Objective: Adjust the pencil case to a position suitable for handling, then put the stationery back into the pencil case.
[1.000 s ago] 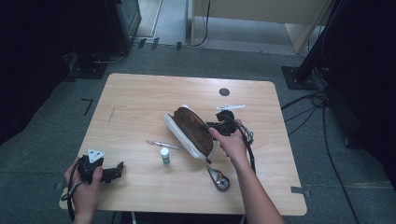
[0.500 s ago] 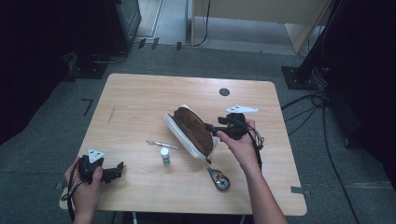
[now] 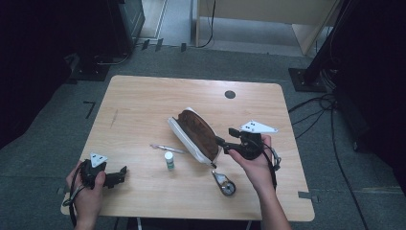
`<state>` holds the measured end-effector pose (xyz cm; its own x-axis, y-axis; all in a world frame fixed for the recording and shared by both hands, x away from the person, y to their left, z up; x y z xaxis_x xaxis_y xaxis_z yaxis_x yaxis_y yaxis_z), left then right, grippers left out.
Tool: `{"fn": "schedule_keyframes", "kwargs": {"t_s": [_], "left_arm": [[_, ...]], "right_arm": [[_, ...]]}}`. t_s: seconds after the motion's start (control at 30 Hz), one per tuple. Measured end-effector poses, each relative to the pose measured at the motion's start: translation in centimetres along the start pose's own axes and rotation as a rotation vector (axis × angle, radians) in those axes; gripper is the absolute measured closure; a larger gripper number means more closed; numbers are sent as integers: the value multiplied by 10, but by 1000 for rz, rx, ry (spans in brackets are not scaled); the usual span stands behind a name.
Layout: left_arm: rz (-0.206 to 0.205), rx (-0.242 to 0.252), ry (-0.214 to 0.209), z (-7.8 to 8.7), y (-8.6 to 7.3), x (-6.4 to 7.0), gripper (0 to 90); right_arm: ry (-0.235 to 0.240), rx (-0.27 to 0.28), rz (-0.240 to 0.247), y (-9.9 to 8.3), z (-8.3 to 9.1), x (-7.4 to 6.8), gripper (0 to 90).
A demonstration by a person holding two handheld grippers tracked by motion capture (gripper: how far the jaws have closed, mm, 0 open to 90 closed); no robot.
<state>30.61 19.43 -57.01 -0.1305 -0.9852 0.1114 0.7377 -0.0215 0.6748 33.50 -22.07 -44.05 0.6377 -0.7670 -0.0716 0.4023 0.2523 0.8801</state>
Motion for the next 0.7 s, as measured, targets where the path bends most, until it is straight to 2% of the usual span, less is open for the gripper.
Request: {"fn": "schedule_keyframes", "kwargs": {"t_s": [0.17, 0.4, 0.43, 0.47, 0.53, 0.6, 0.7], "left_arm": [[-1, -1, 0, 0, 0, 0, 0], [-1, -1, 0, 0, 0, 0, 0], [-1, -1, 0, 0, 0, 0, 0], [-1, 0, 0, 0, 0, 0, 0], [-2, 0, 1, 0, 0, 0, 0], [-3, 0, 1, 0, 0, 0, 0], [-2, 0, 1, 0, 0, 0, 0]], "right_arm": [[-10, 14, 4, -8, 12, -4, 351], [-28, 8, -12, -44, 24, -9, 357], [-28, 8, -12, -44, 24, -9, 357], [-34, -2, -20, -54, 26, -12, 357], [-37, -8, -17, -60, 26, -13, 358], [-40, -22, -20, -74, 28, -17, 355], [-49, -30, -33, -87, 31, -20, 354]]}}
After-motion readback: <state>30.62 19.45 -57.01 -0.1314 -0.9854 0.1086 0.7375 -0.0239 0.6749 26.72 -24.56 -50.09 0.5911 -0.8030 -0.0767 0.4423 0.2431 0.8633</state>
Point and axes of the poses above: each handheld gripper's, and its own axes: z roughly backward along the jaws, y roughly out of its top, x roughly to its right, the point moved 7 cm from there along -z, roughly forward along the jaws, and after that the axes turned 10 degrees about z, right-handed, at the moved point
